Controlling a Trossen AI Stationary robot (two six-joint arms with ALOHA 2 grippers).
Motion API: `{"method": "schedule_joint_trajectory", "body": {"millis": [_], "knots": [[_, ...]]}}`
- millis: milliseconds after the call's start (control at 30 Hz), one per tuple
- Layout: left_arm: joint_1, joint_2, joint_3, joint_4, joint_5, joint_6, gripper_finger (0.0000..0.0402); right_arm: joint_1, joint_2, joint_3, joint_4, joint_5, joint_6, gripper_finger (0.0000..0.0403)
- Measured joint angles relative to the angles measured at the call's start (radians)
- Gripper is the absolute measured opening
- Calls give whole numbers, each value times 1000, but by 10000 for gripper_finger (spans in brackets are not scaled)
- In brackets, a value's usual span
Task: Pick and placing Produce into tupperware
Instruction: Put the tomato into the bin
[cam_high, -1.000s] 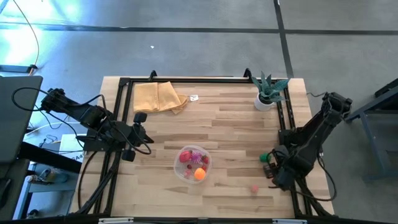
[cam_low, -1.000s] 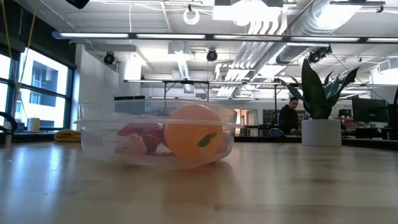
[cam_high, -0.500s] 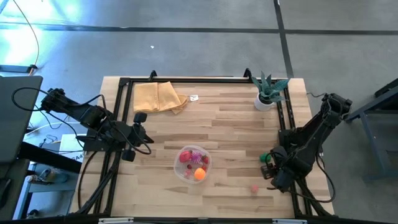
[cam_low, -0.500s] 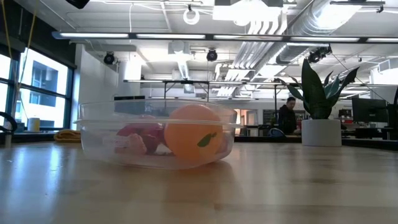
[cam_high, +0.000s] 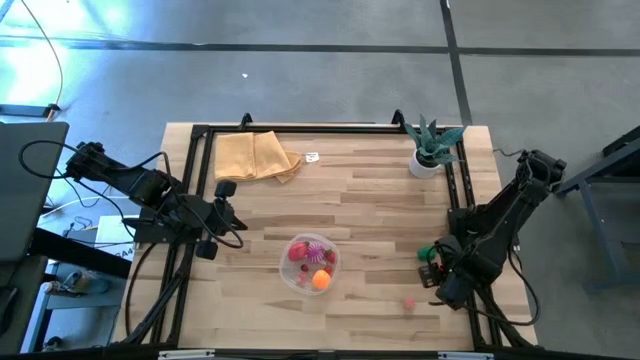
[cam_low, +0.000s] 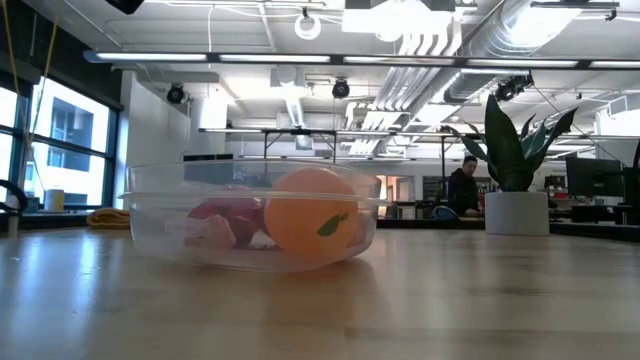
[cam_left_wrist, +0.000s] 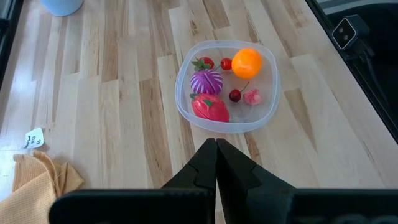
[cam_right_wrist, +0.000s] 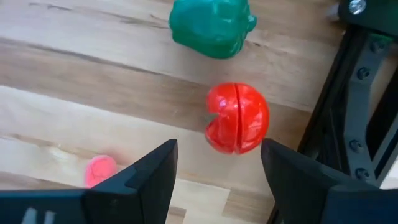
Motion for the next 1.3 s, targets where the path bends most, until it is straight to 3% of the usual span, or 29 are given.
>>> {"method": "schedule_joint_trajectory", "body": {"millis": [500,933,1300], "knots": [[0,0,0,0,0,0,1,10,65,0,-22,13,59,229],[0,0,0,0,0,0,1,88,84,0,-12,28,177,290],[0,0,0,0,0,0,1,92,84,-147,187,33,192,291]]}}
